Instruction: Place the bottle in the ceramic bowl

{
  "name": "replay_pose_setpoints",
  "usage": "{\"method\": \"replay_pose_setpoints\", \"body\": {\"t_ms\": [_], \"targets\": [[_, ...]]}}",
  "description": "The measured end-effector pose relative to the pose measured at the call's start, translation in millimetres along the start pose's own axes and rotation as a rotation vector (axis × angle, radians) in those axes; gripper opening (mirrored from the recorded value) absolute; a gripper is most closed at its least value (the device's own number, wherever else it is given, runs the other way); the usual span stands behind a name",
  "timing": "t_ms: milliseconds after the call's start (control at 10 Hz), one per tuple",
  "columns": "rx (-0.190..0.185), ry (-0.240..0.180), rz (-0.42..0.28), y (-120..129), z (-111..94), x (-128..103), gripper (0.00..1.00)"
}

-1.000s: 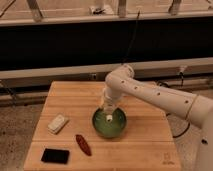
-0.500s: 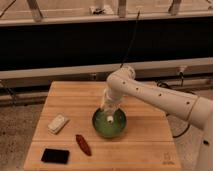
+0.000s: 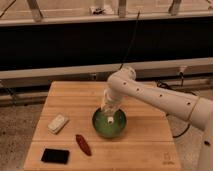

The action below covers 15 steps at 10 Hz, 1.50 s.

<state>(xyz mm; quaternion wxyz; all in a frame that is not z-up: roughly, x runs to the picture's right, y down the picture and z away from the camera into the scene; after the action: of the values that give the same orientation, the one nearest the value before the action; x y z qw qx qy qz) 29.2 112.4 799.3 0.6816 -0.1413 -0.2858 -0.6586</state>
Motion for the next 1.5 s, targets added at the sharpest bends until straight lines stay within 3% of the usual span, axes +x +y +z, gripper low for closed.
{"method": "replay_pose_setpoints", "body": {"t_ms": [300,500,900,1500], "targets": [[0.001,-0.002,-0.010,1.2,0.8,-0.8,0.22],[0.002,-0.003,-0.009,2.3,0.9,-0.7,0.37],[0.002,-0.005,-0.013,5.0,0.6,0.0,0.77],[0.003,-0.007,-0.019,8.4,0.6,-0.2,0.80]]}}
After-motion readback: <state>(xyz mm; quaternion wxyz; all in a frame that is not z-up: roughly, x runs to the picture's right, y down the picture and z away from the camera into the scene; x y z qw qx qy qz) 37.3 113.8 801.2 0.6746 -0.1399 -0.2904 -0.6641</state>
